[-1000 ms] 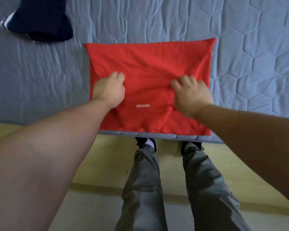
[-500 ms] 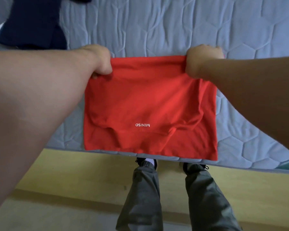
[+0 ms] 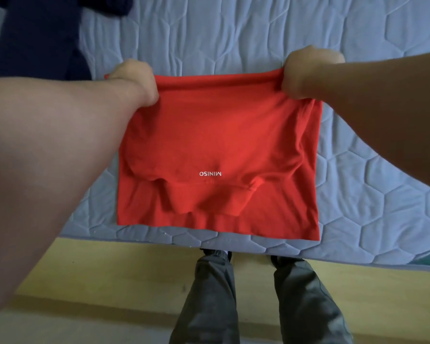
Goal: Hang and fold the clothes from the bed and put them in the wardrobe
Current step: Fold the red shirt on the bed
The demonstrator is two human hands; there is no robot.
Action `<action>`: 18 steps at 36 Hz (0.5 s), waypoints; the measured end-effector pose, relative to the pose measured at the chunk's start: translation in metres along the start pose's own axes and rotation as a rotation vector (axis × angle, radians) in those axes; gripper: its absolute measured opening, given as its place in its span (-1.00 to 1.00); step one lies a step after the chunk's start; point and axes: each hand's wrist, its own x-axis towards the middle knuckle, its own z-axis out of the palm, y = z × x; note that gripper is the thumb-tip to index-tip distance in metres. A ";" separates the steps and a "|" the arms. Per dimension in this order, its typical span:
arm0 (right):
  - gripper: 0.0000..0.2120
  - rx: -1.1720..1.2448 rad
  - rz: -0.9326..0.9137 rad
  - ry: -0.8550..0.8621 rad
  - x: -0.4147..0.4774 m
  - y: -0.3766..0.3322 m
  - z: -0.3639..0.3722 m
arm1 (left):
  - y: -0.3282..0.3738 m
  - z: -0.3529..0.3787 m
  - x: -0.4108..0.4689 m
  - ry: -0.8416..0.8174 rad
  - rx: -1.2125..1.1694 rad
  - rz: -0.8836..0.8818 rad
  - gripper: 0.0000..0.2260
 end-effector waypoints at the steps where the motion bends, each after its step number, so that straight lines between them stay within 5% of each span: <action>1: -0.85 0.007 0.000 0.049 0.001 0.001 0.000 | -0.001 -0.002 0.002 0.020 -0.012 -0.012 -0.66; 10: -0.69 -0.024 0.062 0.329 0.010 0.010 -0.009 | -0.015 -0.015 0.000 0.253 -0.229 -0.095 -0.73; 18: -0.62 -0.051 -0.104 0.304 -0.065 0.013 -0.002 | -0.042 0.009 -0.070 0.421 -0.404 0.012 -0.69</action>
